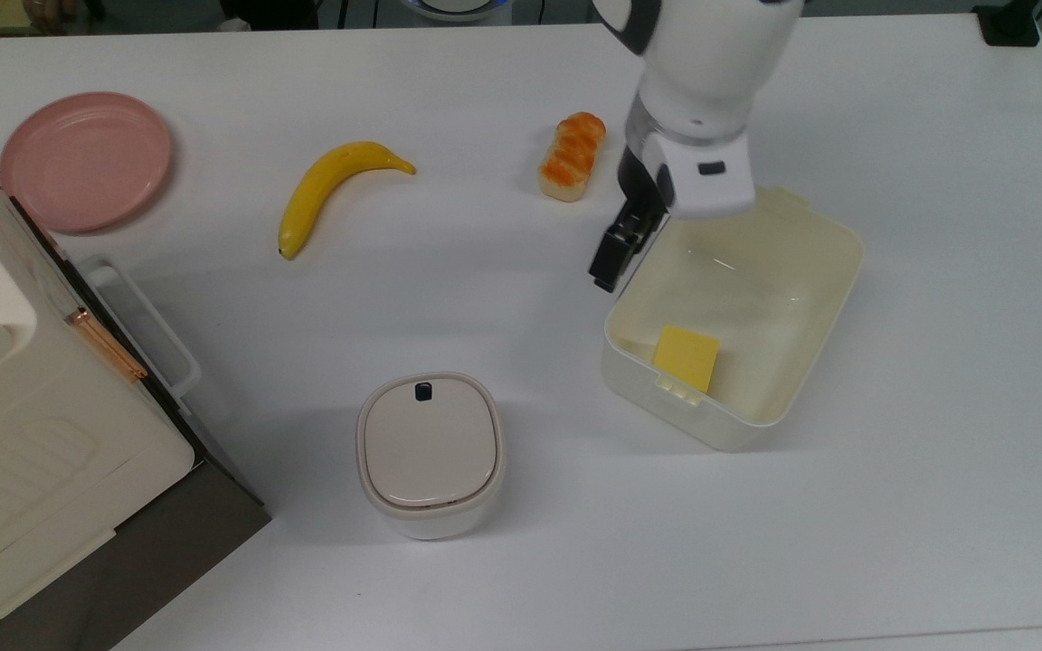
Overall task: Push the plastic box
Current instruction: 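Push the cream plastic box along the table with the gripper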
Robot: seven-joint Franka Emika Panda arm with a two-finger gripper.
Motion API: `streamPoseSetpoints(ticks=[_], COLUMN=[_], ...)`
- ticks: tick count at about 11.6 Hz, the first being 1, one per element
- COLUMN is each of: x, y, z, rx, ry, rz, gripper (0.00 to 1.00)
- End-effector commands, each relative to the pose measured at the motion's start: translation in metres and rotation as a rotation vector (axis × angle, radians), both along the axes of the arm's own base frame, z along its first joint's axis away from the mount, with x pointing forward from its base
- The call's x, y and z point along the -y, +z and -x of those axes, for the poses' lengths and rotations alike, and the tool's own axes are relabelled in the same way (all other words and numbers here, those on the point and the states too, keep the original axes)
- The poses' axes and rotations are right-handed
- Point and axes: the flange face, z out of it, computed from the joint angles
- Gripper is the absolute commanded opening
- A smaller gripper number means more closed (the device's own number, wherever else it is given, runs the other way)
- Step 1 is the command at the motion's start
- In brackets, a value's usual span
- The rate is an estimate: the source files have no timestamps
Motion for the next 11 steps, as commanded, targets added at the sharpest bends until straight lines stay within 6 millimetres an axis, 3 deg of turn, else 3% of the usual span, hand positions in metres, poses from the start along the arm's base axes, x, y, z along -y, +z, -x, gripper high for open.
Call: streamPoseSetpoints(ticks=[1, 2, 4, 5, 8, 11], x=[0.095, 0.12, 0.172, 0.179, 0.201, 0.208], y=[0.085, 0.108, 0.142, 0.15, 0.154, 0.158], z=[0.022, 0.03, 0.044, 0.046, 0.044, 0.042], rx=[0.0, 0.009, 0.045, 0.076, 0.071, 0.069], ry=[-0.206, -0.332, -0.792, -0.939, -1.062, -1.079], rz=[0.0, -0.015, -0.089, -0.111, -0.172, -0.193], gripper=[1.0, 1.0, 1.0, 1.0, 1.0, 1.0])
